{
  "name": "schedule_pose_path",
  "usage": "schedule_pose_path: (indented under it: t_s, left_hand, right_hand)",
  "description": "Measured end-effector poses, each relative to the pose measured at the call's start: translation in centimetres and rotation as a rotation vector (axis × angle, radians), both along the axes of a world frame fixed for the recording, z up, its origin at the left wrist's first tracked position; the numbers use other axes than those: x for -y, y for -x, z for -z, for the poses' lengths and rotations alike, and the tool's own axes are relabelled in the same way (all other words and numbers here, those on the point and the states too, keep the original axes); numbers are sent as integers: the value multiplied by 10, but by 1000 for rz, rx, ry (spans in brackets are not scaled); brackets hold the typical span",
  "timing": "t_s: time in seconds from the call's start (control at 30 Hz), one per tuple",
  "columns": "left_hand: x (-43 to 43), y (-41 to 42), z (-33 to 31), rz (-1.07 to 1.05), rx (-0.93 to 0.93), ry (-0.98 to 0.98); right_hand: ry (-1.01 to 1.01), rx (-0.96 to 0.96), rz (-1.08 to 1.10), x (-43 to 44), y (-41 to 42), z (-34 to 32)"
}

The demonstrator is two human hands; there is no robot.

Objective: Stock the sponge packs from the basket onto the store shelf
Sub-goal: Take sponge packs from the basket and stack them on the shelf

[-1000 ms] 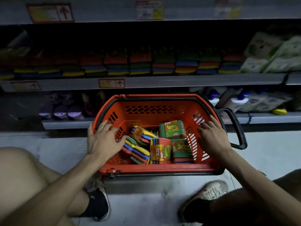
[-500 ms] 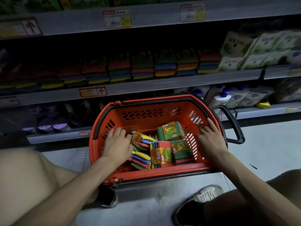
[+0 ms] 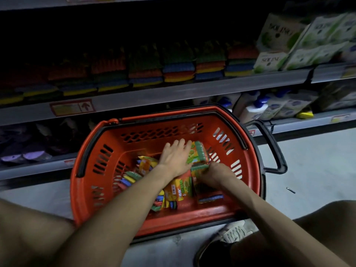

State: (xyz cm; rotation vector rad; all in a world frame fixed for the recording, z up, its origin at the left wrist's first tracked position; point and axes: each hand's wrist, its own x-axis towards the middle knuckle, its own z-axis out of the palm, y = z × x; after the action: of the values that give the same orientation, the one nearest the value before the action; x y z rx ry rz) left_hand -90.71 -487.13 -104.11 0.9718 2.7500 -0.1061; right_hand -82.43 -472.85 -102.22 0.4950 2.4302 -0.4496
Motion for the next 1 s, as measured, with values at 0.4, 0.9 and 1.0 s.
schedule_pose_path:
  t_s: [0.4,0.9,1.0]
  left_hand:
    - [-27,-1,30,-162,51,8]
    - [52,-7,-78,-113,-19,-111]
    - [71,-10,-121,5,-73,-45]
  right_hand:
    - [435,143,569,-7,6,46]
    - [581,-19,598,17,-7,-5]
    - [541,-134,556,27,-10,-22]
